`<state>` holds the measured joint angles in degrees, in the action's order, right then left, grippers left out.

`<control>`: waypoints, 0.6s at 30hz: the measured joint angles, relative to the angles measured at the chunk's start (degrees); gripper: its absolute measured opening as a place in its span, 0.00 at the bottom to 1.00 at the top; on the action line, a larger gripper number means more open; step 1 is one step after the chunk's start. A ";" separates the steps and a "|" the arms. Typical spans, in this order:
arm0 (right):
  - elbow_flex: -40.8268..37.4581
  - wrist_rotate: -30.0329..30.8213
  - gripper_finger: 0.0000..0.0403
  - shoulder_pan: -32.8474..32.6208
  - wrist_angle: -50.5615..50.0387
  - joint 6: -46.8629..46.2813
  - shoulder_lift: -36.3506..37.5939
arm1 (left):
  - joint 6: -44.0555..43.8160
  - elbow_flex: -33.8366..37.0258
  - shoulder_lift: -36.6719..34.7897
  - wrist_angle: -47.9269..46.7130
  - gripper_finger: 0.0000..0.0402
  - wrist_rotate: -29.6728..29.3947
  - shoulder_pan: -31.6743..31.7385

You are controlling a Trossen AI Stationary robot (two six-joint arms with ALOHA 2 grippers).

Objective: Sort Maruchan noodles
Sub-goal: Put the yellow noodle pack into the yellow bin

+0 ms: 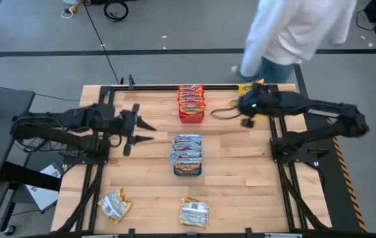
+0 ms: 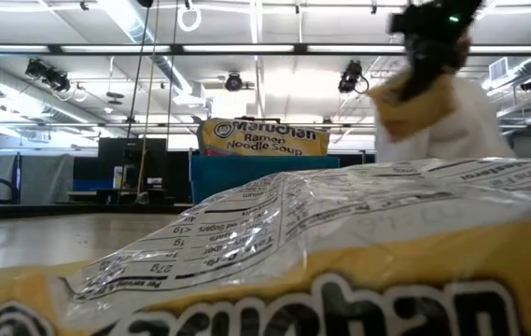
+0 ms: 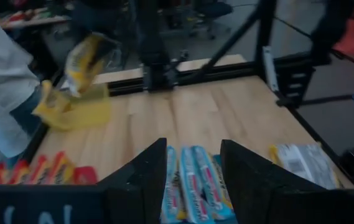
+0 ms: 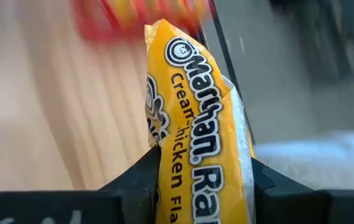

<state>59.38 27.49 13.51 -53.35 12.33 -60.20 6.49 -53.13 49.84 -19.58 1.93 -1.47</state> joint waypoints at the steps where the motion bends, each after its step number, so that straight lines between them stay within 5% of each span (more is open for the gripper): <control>1: -0.85 0.07 0.31 2.21 -2.92 -0.14 2.06 | 0.53 1.73 -0.49 1.60 0.38 -0.02 -1.02; 9: -13.30 0.55 0.31 19.24 0.94 8.77 9.06 | 3.25 10.45 -0.21 16.44 0.38 -0.19 -4.27; 18: -19.00 -15.92 0.32 31.63 16.82 17.78 1.23 | -0.03 10.41 -0.46 17.54 0.38 -2.21 -4.25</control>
<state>40.39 11.58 45.14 -36.53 30.11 -58.97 6.46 -42.72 49.37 -2.04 -0.28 -5.72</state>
